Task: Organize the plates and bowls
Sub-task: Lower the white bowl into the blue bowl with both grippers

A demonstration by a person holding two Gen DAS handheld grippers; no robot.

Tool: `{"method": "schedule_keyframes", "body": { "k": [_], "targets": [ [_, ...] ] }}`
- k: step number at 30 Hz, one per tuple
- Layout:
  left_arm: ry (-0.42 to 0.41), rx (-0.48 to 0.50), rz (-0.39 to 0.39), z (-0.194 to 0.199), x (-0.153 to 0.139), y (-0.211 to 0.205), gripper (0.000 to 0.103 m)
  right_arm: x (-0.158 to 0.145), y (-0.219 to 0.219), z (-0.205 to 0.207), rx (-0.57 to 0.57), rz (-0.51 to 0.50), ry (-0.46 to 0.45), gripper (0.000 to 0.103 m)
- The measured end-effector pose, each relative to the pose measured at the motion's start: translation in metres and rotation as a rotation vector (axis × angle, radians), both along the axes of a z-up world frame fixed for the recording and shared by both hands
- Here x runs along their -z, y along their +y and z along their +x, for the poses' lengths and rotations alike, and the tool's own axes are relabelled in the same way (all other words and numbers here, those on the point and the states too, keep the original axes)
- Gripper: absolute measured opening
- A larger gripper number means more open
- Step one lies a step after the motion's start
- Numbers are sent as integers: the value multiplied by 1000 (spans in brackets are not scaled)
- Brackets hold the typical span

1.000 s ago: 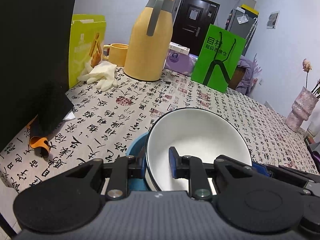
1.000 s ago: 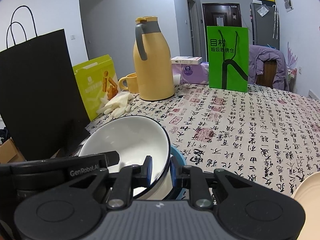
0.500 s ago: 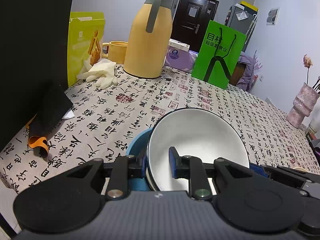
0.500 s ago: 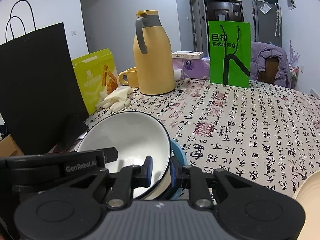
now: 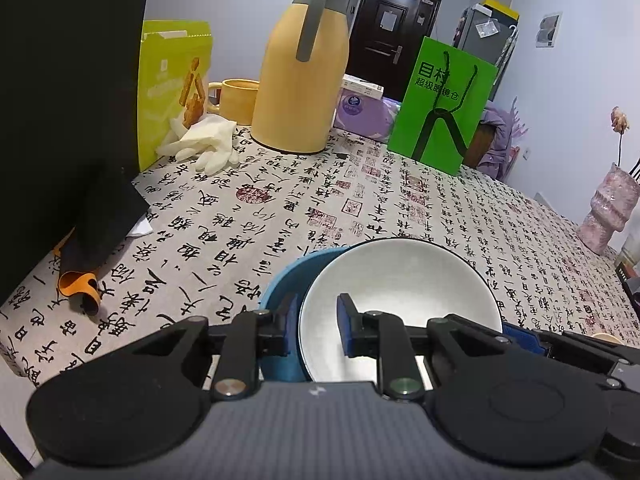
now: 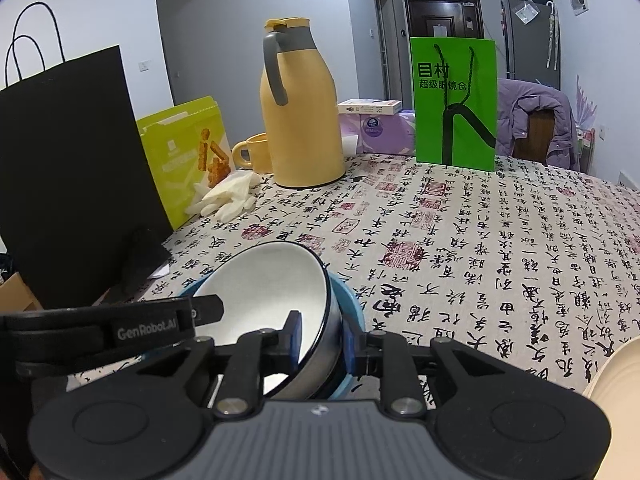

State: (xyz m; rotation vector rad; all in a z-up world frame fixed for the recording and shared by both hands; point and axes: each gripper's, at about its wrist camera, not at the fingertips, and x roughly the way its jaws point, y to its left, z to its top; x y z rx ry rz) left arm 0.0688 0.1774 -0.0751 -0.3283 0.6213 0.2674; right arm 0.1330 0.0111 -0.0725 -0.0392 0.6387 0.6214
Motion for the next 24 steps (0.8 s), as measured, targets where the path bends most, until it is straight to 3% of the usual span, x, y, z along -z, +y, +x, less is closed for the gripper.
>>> {"method": "schedule_keyframes", "body": {
  "k": [12,15,24],
  "targets": [
    [13,-3,-31,1,4,4,19,-10,-10,-2,-11,43,-18,23],
    [12,-6,-35,0,4,4,18,-12,-13,-3,-12,52,-16,11],
    [17,-14,-60,0,3,7,18,-7,-20,4,5,114,40,9]
  ]
}}
